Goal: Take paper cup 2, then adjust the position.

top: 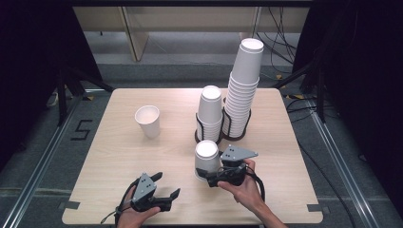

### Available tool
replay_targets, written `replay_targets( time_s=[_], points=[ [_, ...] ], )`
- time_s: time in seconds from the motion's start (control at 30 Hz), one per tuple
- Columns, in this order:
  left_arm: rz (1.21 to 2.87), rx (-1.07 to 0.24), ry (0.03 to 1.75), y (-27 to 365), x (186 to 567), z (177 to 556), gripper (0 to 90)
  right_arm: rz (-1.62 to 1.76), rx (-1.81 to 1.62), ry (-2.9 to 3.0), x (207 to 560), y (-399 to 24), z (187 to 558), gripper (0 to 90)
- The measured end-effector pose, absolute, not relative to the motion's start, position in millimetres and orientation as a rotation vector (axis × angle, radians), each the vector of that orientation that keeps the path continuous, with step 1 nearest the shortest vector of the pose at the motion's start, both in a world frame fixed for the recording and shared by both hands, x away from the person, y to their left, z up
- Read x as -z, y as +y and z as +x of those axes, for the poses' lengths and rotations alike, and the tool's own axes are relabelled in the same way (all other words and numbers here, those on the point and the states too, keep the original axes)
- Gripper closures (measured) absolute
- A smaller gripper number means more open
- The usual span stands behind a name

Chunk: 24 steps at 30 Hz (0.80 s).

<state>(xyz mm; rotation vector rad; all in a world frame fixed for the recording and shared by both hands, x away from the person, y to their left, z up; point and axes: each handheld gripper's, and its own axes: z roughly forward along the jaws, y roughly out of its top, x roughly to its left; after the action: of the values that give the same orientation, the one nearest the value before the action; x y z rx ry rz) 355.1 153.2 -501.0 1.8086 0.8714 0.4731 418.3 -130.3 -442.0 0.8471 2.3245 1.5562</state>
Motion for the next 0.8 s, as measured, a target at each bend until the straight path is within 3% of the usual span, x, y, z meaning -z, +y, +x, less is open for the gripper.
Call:
replay_targets(
  time_s=[0.8],
  points=[
    [1.776, -0.478, 0.868, 155, 499, 354, 14.4, 0.768, -1.579, 2.396, 450, -93, 422, 16.3]
  ],
)
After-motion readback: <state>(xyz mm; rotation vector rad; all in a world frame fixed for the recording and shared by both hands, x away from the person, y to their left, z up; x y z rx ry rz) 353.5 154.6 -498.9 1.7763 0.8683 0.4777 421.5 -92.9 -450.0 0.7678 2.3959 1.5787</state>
